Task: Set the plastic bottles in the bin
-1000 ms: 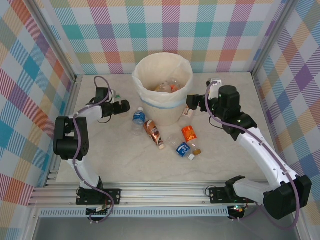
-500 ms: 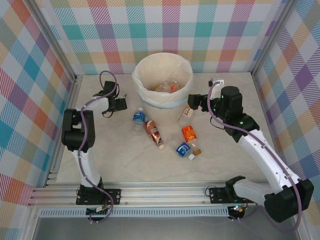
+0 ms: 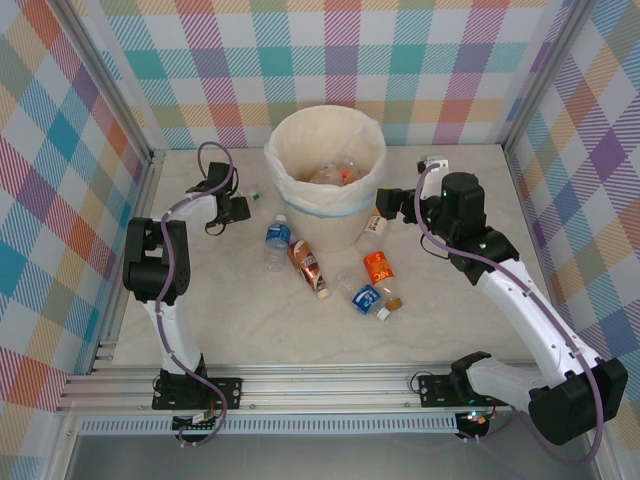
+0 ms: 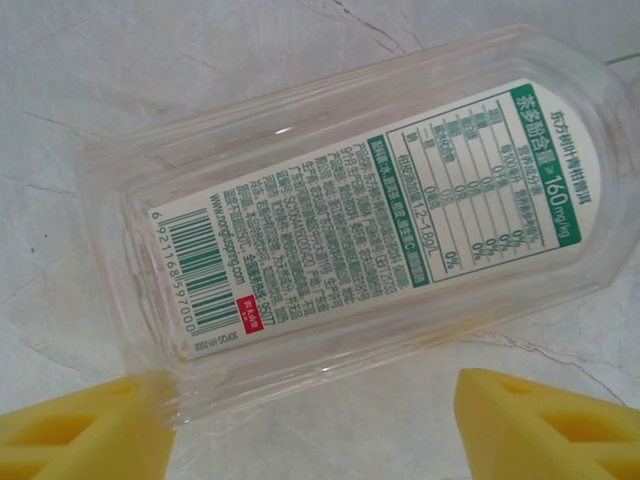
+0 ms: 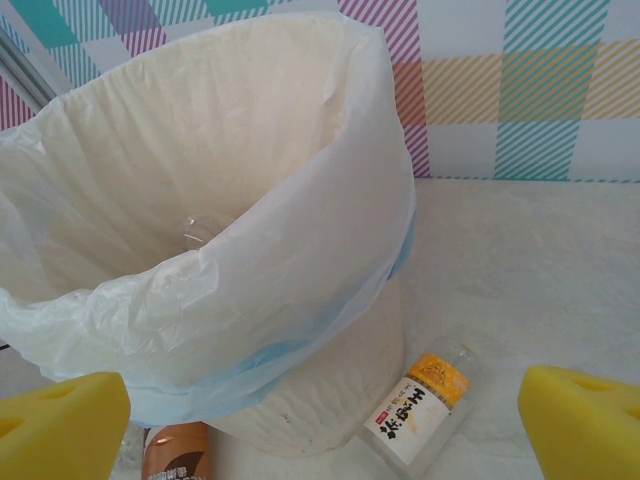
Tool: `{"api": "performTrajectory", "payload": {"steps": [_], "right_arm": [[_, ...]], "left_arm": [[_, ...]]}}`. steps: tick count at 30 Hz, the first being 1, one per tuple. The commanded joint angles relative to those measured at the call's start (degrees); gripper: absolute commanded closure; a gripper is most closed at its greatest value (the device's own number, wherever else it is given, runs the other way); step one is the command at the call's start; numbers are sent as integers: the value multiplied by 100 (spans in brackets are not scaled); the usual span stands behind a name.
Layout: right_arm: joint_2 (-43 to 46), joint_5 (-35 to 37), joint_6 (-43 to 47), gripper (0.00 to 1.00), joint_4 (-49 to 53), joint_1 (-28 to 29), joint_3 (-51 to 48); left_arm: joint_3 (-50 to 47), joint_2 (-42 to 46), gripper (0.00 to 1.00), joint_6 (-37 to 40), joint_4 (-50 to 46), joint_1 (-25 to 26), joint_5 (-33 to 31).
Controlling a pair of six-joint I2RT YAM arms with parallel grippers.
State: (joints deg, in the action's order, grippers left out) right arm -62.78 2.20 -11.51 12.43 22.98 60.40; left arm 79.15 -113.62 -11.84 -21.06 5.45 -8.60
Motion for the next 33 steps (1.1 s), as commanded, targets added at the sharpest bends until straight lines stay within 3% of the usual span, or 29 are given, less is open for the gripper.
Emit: {"api": "performTrajectory", "payload": {"steps": [1,4,9,17,22,26,30,33], "right_arm": [[71,64,52,0,28,40,-64],[80,88,74,0,59,39,-46],[69,163,140,0,77,33,-24],[-17,86,1,0,72,38,103],[36,158,-17,0,123,33,143],[54,186,-10,0,131,38,130],[-20,159,-27,0,102,36,147],[-105,91,-58,0,84,38,190]], "left_arm": [[24,283,14,212,-156,-42,61],[-28,601,0,568,-186,-144,260],[297,709,0,1053,-292,-585,867],[2522,-940,0,1663,-1534,-756,2061],[3366,-1517,0,1895,-2078,-746,2562],[3282,-1553,0,2043,-2293,-737,2597],[2408,-1081,0,2232,-1884,-704,2891],[1839,-790,0,2411,-1451,-565,2170]]}}
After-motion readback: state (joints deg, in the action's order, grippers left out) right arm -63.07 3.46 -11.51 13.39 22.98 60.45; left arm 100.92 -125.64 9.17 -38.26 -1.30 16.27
